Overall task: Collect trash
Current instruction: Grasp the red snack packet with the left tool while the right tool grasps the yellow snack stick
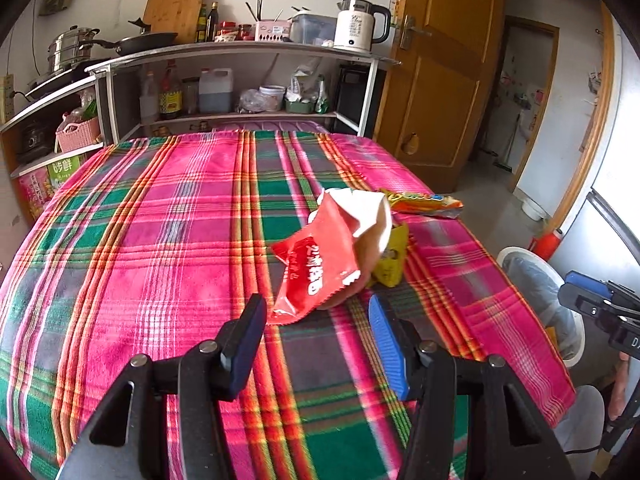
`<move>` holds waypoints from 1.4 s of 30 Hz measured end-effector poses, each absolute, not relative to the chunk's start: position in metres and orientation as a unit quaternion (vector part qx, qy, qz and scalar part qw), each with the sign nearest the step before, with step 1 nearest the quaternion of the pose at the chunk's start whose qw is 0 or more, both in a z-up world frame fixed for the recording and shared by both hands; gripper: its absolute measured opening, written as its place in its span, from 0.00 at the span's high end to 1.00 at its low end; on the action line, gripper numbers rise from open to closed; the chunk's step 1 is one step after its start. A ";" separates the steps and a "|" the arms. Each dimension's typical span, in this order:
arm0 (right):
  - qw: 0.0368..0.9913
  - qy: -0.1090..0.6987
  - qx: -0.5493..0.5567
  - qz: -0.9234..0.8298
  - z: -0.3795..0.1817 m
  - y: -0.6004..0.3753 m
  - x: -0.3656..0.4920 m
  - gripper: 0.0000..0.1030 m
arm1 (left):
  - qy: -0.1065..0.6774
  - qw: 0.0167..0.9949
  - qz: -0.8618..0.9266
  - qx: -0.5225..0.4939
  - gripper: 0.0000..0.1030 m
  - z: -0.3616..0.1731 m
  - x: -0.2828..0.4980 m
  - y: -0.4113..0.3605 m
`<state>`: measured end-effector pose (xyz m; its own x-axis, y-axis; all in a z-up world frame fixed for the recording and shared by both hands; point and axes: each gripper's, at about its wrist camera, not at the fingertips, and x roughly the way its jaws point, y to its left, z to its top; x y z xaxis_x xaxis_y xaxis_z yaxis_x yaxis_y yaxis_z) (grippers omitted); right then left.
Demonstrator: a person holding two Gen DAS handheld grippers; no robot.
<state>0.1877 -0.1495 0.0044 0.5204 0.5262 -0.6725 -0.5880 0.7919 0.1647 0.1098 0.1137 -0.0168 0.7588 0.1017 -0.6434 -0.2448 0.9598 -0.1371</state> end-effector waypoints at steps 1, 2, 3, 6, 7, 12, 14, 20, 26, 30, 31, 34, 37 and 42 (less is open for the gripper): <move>0.871 0.371 -0.042 0.320 0.004 -0.148 0.188 0.49 | 0.337 0.930 0.092 -0.109 0.46 -0.019 0.112 0.117; 0.870 0.372 -0.043 0.320 0.004 -0.147 0.190 0.49 | 0.340 0.929 0.092 -0.111 0.46 -0.020 0.114 0.120; 0.870 0.373 -0.043 0.321 0.004 -0.146 0.191 0.49 | 0.342 0.928 0.094 -0.112 0.46 -0.022 0.115 0.121; 0.869 0.374 -0.047 0.321 0.003 -0.142 0.194 0.49 | 0.351 0.924 0.096 -0.121 0.46 -0.027 0.120 0.128; 0.868 0.374 -0.048 0.321 0.002 -0.140 0.196 0.49 | 0.353 0.922 0.096 -0.124 0.46 -0.029 0.120 0.130; 0.866 0.377 -0.051 0.324 0.000 -0.135 0.199 0.49 | 0.350 0.921 0.096 -0.139 0.46 -0.029 0.119 0.137; 0.865 0.378 -0.053 0.326 -0.001 -0.132 0.200 0.49 | 0.347 0.922 0.097 -0.143 0.46 -0.027 0.119 0.140; 0.864 0.377 -0.056 0.329 -0.001 -0.125 0.201 0.49 | 0.354 0.917 0.093 -0.158 0.46 -0.028 0.123 0.146; 0.864 0.374 -0.061 0.330 0.001 -0.121 0.205 0.49 | 0.364 0.911 0.105 -0.165 0.46 -0.030 0.131 0.152; 0.865 0.369 -0.071 0.332 0.003 -0.114 0.212 0.49 | 0.375 0.908 0.095 -0.159 0.46 -0.030 0.139 0.150; 0.866 0.366 -0.073 0.334 0.004 -0.112 0.214 0.49 | 0.380 0.906 0.093 -0.159 0.46 -0.031 0.142 0.150; 0.866 0.359 -0.084 0.337 0.004 -0.106 0.223 0.49 | 0.387 0.903 0.090 -0.165 0.46 -0.034 0.149 0.153; 0.865 0.356 -0.095 0.340 0.003 -0.097 0.238 0.49 | 0.393 0.900 0.089 -0.167 0.51 -0.035 0.155 0.154; 0.862 0.343 -0.129 0.350 0.000 -0.078 0.263 0.49 | 0.393 0.902 0.074 -0.163 0.69 -0.035 0.154 0.149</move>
<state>0.2634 -0.0779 0.0002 0.5191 0.5155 -0.6818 -0.6924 0.7213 0.0183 0.1543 0.1491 -0.0350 0.6799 0.0049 -0.7333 -0.2609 0.9362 -0.2356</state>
